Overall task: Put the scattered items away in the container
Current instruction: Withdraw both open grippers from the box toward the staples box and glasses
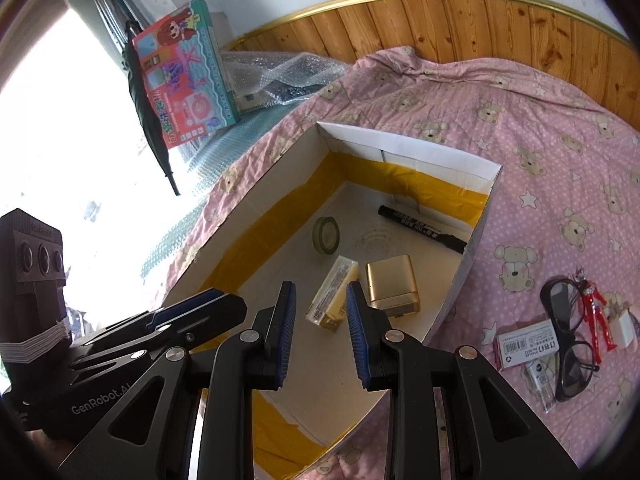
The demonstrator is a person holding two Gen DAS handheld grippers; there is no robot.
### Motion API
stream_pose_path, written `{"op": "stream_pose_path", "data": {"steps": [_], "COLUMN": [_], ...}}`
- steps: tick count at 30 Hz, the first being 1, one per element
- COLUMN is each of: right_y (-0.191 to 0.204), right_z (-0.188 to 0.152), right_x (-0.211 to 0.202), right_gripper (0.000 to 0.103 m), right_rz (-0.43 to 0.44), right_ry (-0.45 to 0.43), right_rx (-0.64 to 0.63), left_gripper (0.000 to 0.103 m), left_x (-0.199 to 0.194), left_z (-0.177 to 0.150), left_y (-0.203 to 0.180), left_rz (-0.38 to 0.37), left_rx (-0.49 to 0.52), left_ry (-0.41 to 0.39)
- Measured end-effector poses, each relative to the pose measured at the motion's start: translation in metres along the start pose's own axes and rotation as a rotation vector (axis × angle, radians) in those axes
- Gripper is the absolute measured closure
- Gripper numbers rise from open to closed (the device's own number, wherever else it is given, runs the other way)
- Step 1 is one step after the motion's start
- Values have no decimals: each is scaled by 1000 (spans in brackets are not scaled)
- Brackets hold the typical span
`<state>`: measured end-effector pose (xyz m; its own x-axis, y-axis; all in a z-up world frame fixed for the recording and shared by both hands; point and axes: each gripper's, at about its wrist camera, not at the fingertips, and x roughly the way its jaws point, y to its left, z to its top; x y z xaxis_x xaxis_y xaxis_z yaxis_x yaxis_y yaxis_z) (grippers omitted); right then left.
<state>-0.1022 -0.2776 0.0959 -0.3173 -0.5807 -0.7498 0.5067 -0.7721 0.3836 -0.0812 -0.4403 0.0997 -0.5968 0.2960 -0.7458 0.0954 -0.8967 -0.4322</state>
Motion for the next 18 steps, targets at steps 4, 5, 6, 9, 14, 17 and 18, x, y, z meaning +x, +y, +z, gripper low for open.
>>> {"op": "stream_pose_path", "data": {"steps": [4,5,6,9,14,17,18], "right_y": [2,2,2,2,-2,-8,-10], "right_z": [-5,-6,-8,-12,-19,-24,-25], "right_x": [-12,-15,-18,-26,-40,-48,-50], "right_gripper": [74,74,74,74,74,74,74], "right_rz": [9,11,12,16,20,22,23], "right_ry": [-14,-17,-20,-30,-47,-57,-60], "right_rx": [-1,0,1,3,10,22,26], "left_gripper": [70,70,70,70,70,70,70], "left_x": [-8,-10,-11,-16,-21,-21,-21], "left_z": [-4,-5,-6,-9,-14,-16,-17], "left_y": [-8,-10,-12,-17,-29,-36,-39], "left_rz": [2,1,1,1,1,3,4], "left_rx": [8,9,10,16,33,45,49], "left_ry": [-10,-11,-12,-15,-19,-17,-16]}}
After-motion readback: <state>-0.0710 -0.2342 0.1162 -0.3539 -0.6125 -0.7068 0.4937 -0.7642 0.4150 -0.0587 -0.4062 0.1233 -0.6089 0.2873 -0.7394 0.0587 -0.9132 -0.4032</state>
